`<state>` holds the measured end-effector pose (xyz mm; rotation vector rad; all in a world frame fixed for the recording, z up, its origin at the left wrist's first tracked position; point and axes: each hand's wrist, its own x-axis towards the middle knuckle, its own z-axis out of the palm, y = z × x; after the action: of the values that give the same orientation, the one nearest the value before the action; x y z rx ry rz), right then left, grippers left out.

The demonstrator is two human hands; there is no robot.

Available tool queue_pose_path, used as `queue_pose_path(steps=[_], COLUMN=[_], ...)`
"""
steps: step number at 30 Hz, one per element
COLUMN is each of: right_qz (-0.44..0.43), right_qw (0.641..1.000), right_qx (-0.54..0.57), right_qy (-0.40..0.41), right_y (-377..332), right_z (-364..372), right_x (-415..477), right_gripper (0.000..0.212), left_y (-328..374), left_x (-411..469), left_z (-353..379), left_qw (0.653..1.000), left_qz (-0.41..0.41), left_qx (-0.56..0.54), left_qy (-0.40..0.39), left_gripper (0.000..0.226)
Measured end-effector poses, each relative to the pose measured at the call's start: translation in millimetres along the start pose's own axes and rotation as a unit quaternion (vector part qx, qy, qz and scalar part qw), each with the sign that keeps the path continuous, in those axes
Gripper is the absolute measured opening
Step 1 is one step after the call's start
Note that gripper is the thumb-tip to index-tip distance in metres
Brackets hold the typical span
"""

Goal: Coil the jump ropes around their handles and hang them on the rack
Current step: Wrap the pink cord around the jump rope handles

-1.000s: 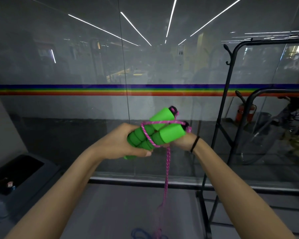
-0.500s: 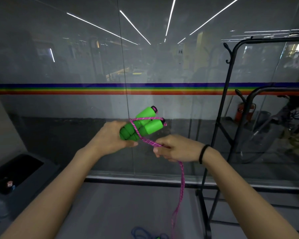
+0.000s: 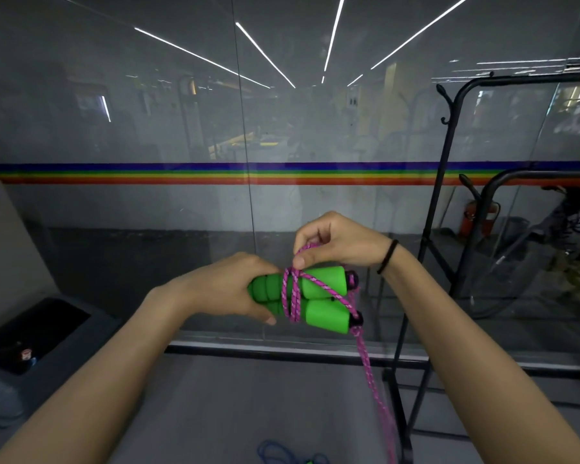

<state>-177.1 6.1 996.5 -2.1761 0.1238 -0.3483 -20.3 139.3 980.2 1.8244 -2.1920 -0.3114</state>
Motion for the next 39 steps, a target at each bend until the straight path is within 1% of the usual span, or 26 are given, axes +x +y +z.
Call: queue_pose_path(steps=[2, 3, 4, 5, 6, 7, 8, 9, 10, 13, 15, 16, 20, 23, 26, 29, 31, 33, 35, 37, 39], right_qz=[-0.025, -0.029, -0.020, 0.012, 0.032, 0.027, 0.022, 0.031, 0.051, 0.051, 0.051, 0.054, 0.088, 0.124, 0.122, 0.090, 0.071, 0.062, 0.055, 0.048, 0.036], right_qw=[0.996, 0.992, 0.984, 0.972, 0.964, 0.969, 0.974, 0.977, 0.978, 0.981, 0.985, 0.986, 0.990, 0.986, 0.976, 0.963, 0.956, 0.955, 0.959, 0.967, 0.979], right_qx=[0.082, 0.123, 0.165, 0.186, 0.195, 0.182, 0.178, 0.172, 0.171, 0.145, 0.114, 0.093, -0.004, -0.085, -0.175, -0.256, -0.284, -0.291, -0.278, -0.251, -0.196], right_qy=[0.007, 0.024, 0.071, 0.140, 0.176, 0.166, 0.140, 0.121, 0.107, 0.115, 0.122, 0.124, 0.113, 0.072, 0.032, 0.012, 0.000, -0.003, 0.006, 0.024, 0.034], right_y=[6.2, 8.4, 15.5, 22.4, 27.9, 29.9, 30.5, 33.1, 34.4, 28.4, 27.1, 25.8, 19.8, 13.4, 5.3, -4.0, -9.3, -15.8, -20.0, -22.0, -20.0], right_z=[2.4, 5.2, 8.5, 14.2, 20.2, 26.6, 31.8, 36.3, 39.2, 47.5, 51.2, 53.0, 57.5, 59.8, 58.5, 52.5, 48.0, 43.1, 37.6, 32.6, 27.3], right_x=[-2.2, -5.7, -8.1, -9.0, -11.0, -11.4, -9.9, -6.7, -3.4, -6.7, -10.0, -11.1, -14.9, -19.4, -23.7, -26.0, -25.6, -25.1, -24.8, -25.0, -23.7], right_gripper=[0.019, 0.017, 0.023, 0.033, 0.037, 0.020, 0.013, 0.027, 0.034, 0.039, 0.040, 0.039, 0.033, 0.025, 0.022, 0.030, 0.029, 0.026, 0.022, 0.017, 0.016], left_y=[5.0, 8.0, 10.8, 13.1, 13.3, 13.4, 12.0, 10.4, 7.0, -3.7, -8.4, -9.8, -12.3, -15.9, -21.0, -25.3, -24.4, -22.1, -17.5, -14.8, -12.1], left_x=[-3.9, -5.9, -7.5, -8.6, -9.2, -9.6, -9.6, -9.4, -8.7, -7.7, -6.6, -5.8, -1.5, 1.0, 2.1, 0.8, -1.5, -3.8, -6.1, -7.8, -8.1], left_z=[-0.1, 0.1, 0.2, -0.3, -1.4, -3.3, -5.1, -6.8, -7.8, -6.5, -3.3, -1.7, 1.1, 3.0, 5.7, 9.8, 11.7, 13.4, 12.3, 10.3, 9.2], left_qw=[0.997, 0.993, 0.987, 0.979, 0.970, 0.959, 0.948, 0.940, 0.936, 0.933, 0.932, 0.928, 0.911, 0.911, 0.929, 0.954, 0.970, 0.983, 0.990, 0.993, 0.997], left_qz=[0.020, 0.025, 0.028, 0.027, 0.019, 0.007, -0.011, -0.028, -0.043, -0.085, -0.092, -0.093, -0.116, -0.142, -0.177, -0.205, -0.200, -0.164, -0.135, -0.107, -0.069], left_qx=[-0.073, -0.113, -0.148, -0.179, -0.211, -0.243, -0.267, -0.277, -0.275, -0.242, -0.229, -0.229, -0.241, -0.207, -0.125, -0.036, 0.012, 0.028, 0.046, 0.046, 0.027], left_qy=[0.022, 0.039, 0.061, 0.088, 0.117, 0.145, 0.172, 0.195, 0.215, 0.252, 0.266, 0.278, 0.314, 0.327, 0.301, 0.214, 0.139, 0.074, 0.021, -0.012, -0.034], left_gripper=[0.027, 0.027, 0.026, 0.024, 0.021, 0.019, 0.018, 0.018, 0.020, 0.038, 0.050, 0.052, 0.051, 0.055, 0.060, 0.065, 0.063, 0.062, 0.060, 0.052, 0.042])
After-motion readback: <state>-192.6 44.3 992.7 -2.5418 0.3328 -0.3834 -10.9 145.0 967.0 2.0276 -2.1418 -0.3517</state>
